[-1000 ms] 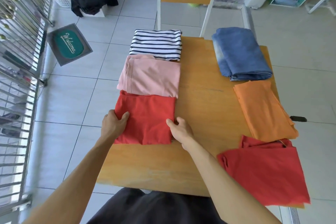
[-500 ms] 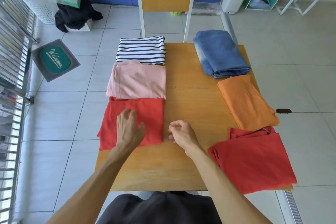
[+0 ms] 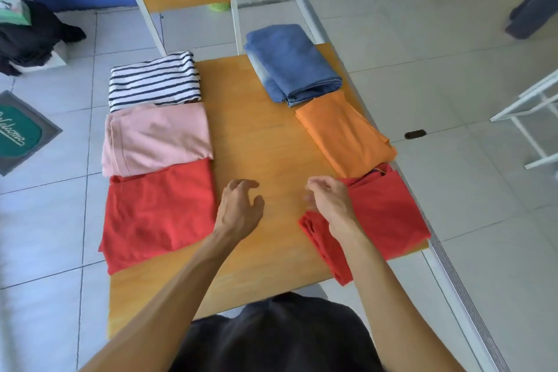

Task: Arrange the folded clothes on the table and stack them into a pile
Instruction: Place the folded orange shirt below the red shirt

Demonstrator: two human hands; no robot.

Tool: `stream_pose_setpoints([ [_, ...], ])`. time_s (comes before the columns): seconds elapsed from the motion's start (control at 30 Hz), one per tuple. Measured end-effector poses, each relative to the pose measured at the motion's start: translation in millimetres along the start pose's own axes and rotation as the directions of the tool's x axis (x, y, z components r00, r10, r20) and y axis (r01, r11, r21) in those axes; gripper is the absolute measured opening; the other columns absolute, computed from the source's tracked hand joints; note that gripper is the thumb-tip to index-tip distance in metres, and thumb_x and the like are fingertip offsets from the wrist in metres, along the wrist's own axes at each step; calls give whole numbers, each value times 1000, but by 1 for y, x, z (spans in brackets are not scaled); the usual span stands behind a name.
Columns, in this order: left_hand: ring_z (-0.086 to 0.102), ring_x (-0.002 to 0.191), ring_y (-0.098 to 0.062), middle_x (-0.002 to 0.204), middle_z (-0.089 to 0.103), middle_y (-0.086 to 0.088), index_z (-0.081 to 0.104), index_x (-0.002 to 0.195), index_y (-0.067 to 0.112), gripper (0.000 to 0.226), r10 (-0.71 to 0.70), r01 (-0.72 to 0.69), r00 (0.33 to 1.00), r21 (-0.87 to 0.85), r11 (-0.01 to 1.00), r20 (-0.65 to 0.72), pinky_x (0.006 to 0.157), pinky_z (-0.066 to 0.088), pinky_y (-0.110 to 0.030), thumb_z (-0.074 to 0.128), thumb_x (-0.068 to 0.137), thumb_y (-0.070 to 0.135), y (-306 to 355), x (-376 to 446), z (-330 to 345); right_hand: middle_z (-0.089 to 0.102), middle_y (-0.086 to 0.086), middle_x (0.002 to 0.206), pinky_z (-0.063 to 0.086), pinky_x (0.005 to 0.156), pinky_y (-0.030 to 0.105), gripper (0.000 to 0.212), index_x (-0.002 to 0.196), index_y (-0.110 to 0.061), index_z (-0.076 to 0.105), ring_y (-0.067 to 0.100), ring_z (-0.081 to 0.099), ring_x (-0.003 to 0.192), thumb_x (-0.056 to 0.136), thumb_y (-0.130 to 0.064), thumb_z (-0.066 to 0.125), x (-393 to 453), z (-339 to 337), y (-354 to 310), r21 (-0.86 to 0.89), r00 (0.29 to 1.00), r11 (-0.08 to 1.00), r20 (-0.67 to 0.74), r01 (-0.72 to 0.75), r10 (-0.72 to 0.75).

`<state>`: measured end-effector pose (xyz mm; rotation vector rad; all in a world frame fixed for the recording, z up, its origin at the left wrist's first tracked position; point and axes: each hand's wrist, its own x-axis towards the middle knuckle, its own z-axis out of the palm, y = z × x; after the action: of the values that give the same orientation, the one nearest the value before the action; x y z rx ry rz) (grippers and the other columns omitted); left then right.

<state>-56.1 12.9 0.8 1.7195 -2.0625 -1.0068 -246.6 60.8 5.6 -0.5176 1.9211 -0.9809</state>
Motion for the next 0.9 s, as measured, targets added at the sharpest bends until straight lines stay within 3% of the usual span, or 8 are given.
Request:
stream_pose_setpoints([
  [0.2,64,107,-24,125,64,-10,64,124,16,37,-63,68,987,-30,997,146,89,45,-27,58,88,20,44,32,33,72,3,101,63,73,36,13,103,-17,70,14,71,79,97,-12,59,22,-64,-6,68,993,997,-116,-30,37],
  [0.3,62,110,-22,126,64,-7,62,128,13,39,-94,110,973,-64,992,211,91,43,-25,56,89,18,72,47,55,72,-1,110,60,85,39,17,110,-19,70,15,70,93,95,-21,60,44,-93,-12,-37,983,999,-185,13,-20],
  [0.4,59,118,-25,127,64,-5,59,131,12,43,-155,183,958,-97,978,242,97,46,-32,55,89,18,94,61,75,63,4,125,48,82,28,31,124,-16,65,14,63,98,95,-25,62,72,-118,-21,-194,963,980,-250,46,-95],
  [0.53,60,111,-26,113,63,0,57,132,12,43,-234,277,938,-146,950,258,82,46,-28,54,90,21,112,84,92,54,14,138,55,94,44,47,135,-13,57,30,59,120,91,-30,66,113,-135,-31,-357,959,932,-277,-53,-51],
  [0.63,60,105,-24,109,63,1,55,134,13,47,-331,394,901,-208,895,282,77,43,-27,54,89,23,124,98,100,56,14,131,57,90,50,54,135,-10,50,34,62,112,88,-33,66,129,-141,-27,-402,959,897,-275,-185,75],
  [0.77,67,97,-25,95,75,-6,53,134,10,66,-425,521,844,-312,794,327,84,54,-32,59,74,34,137,111,111,72,16,106,49,63,34,42,110,-8,55,29,65,77,83,-39,64,143,-146,-20,-380,948,890,-282,-251,146],
  [0.83,72,89,-25,85,76,-8,56,129,8,67,-438,546,833,-369,752,339,86,58,-40,62,71,42,139,119,123,68,11,102,48,68,36,51,118,-4,52,30,64,82,88,-42,66,145,-148,-22,-385,942,883,-295,-270,159],
  [0.9,75,78,-25,81,76,-11,66,110,7,59,-444,568,820,-413,711,362,79,61,-43,65,67,48,139,125,137,62,9,99,51,74,39,58,123,-4,46,32,65,90,90,-45,68,147,-148,-24,-393,943,879,-290,-271,162],
])
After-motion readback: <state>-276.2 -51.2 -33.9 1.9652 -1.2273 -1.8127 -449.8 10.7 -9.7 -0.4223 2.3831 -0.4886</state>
